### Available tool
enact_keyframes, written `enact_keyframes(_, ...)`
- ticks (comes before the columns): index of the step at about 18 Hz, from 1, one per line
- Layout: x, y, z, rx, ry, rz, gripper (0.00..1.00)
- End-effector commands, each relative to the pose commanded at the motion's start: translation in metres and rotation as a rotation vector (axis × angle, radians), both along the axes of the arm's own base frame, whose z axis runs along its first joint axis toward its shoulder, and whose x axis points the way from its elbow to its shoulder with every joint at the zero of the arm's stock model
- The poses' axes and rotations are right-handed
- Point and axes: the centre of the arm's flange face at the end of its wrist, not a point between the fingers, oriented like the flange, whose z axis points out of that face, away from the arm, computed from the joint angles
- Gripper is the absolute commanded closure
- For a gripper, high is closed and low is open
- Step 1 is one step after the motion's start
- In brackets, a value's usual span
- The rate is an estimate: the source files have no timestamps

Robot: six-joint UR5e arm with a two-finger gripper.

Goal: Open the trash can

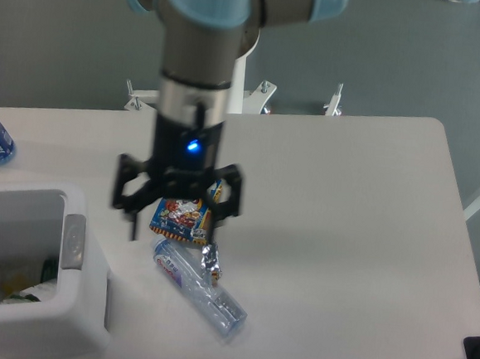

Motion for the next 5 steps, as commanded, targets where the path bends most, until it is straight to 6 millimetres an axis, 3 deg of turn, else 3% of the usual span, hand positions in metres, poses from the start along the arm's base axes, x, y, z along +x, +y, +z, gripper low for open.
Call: enact_keyframes(5, -0.011, -0.036, -0.008, -0.256, 0.082, -0.213, 0.00)
